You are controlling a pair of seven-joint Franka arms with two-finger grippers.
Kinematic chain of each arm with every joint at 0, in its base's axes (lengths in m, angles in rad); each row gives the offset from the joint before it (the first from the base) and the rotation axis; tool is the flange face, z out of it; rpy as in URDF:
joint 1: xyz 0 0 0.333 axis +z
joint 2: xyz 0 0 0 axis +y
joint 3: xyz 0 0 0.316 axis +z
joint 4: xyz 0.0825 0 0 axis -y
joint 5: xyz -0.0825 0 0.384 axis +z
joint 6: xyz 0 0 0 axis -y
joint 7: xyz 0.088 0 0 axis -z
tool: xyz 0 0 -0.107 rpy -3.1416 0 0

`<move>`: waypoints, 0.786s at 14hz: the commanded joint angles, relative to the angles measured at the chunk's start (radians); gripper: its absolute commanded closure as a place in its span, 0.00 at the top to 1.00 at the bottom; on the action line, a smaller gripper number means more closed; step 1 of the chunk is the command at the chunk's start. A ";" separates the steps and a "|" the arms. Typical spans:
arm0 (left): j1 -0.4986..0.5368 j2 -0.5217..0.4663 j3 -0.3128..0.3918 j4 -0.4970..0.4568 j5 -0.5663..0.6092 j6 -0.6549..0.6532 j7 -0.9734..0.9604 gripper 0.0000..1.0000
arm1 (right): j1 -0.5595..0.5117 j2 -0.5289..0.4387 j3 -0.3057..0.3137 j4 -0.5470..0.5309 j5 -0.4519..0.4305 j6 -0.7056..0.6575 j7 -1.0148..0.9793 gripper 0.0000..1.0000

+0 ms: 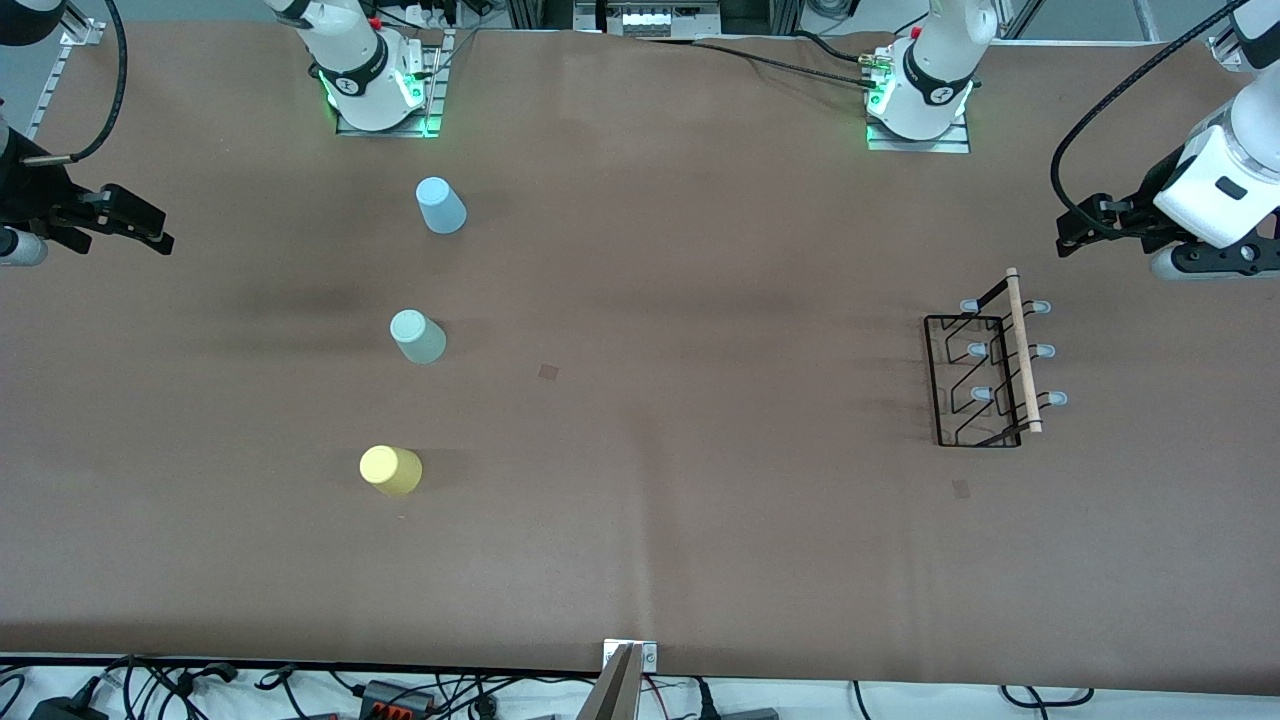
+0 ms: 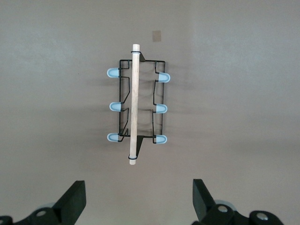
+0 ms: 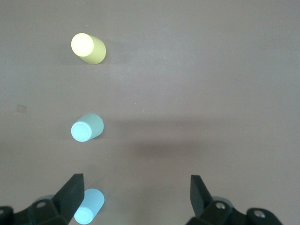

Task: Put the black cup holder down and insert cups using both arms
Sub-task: 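Reach the left gripper down to the wooden handle of the rack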

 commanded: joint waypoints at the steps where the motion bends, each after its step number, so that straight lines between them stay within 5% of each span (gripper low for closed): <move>1: 0.004 0.011 0.002 0.026 -0.015 -0.011 -0.003 1.00 | -0.001 -0.023 0.005 -0.011 -0.013 -0.009 -0.003 1.00; 7: -0.004 0.051 -0.008 0.024 -0.014 0.001 0.011 1.00 | -0.004 -0.019 0.003 -0.005 -0.013 -0.016 -0.003 1.00; 11: 0.002 0.128 -0.009 -0.113 -0.012 0.250 0.012 1.00 | -0.003 -0.014 0.005 -0.004 -0.029 -0.006 -0.005 1.00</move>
